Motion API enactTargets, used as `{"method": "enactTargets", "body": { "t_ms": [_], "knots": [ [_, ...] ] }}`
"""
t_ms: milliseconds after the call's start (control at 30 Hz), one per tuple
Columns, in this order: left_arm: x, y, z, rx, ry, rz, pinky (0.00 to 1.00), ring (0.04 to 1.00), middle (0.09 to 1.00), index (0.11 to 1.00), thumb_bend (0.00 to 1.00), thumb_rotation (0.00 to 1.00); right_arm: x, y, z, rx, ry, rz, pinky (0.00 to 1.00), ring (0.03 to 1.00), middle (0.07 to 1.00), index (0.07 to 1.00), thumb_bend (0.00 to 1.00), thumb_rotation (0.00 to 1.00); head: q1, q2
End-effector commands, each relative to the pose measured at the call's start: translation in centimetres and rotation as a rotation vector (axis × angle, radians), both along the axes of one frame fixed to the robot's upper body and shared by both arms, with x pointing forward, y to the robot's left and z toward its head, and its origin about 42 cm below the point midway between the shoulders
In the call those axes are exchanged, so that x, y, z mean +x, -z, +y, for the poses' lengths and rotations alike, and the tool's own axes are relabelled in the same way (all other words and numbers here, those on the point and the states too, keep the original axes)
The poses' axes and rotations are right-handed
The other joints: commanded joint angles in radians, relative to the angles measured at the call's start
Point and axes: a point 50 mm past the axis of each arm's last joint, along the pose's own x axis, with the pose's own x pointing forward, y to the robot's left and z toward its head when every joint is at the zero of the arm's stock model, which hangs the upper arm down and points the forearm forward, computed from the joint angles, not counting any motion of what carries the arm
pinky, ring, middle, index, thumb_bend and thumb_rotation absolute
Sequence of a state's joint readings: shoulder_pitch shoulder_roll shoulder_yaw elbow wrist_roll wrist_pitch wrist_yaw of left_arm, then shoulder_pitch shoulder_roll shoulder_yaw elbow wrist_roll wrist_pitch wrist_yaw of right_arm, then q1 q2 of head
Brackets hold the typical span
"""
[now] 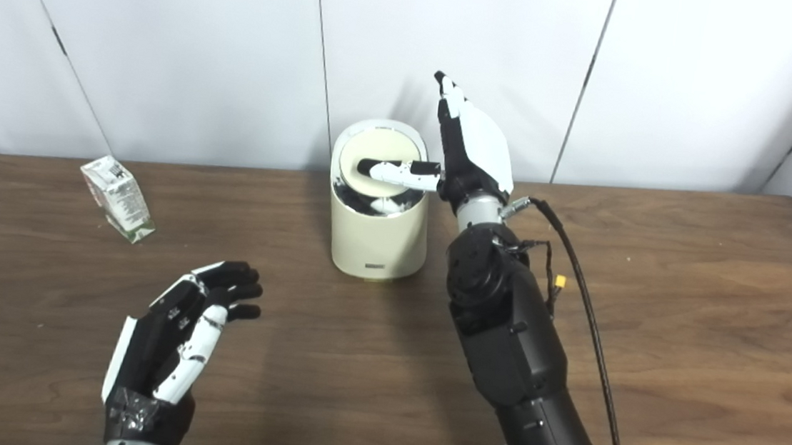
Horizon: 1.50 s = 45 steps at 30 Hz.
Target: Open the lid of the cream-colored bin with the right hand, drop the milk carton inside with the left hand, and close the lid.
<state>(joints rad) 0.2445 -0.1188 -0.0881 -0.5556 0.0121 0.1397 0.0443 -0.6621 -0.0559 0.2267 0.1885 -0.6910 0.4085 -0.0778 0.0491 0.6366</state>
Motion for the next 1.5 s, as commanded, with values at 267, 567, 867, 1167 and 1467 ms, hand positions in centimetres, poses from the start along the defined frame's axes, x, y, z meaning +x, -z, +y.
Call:
{"method": "enactTargets", "body": {
  "t_ms": [267, 567, 867, 1167, 1467],
  "knots": [
    [-1.5, -0.1, 0.4, 0.01, -0.025, -0.002, 0.65, 0.711, 0.718, 0.695, 0.24, 0.38, 1.2, -2.4, -0.2, -0.013, -0.014, -0.117, 0.93, 0.993, 1.0, 0.989, 0.88, 0.38, -0.005, 0.003],
    [-1.4, 0.1, 0.7, 0.011, -0.031, 0.004, 0.66, 0.71, 0.715, 0.697, 0.25, 0.39, 0.4, -1.5, -1.2, -0.049, -0.039, -0.099, 0.93, 0.98, 0.988, 0.972, 0.94, 0.38, -0.012, 0.002],
    [-0.9, 0.3, 0.6, 0.016, -0.029, -0.001, 0.66, 0.71, 0.713, 0.696, 0.27, 0.41, 0.5, -0.3, -1.6, -0.147, -0.028, -0.119, 0.91, 0.97, 0.979, 0.966, 0.99, 0.29, -0.006, -0.001],
    [-0.9, 0.5, 0.5, 0.022, -0.029, -0.003, 0.65, 0.709, 0.711, 0.694, 0.27, 0.41, 0.2, 0.5, -1.5, -0.188, -0.04, -0.121, 0.93, 0.974, 0.985, 0.975, 0.98, 0.32, -0.01, -0.005],
    [-0.7, 0.5, 0.4, 0.012, -0.028, -0.003, 0.65, 0.706, 0.708, 0.688, 0.26, 0.39, -0.8, -0.6, -1.3, -0.074, -0.092, -0.124, 0.96, 0.995, 0.999, 0.988, 0.87, 0.68, -0.01, -0.009]
  ]
}}
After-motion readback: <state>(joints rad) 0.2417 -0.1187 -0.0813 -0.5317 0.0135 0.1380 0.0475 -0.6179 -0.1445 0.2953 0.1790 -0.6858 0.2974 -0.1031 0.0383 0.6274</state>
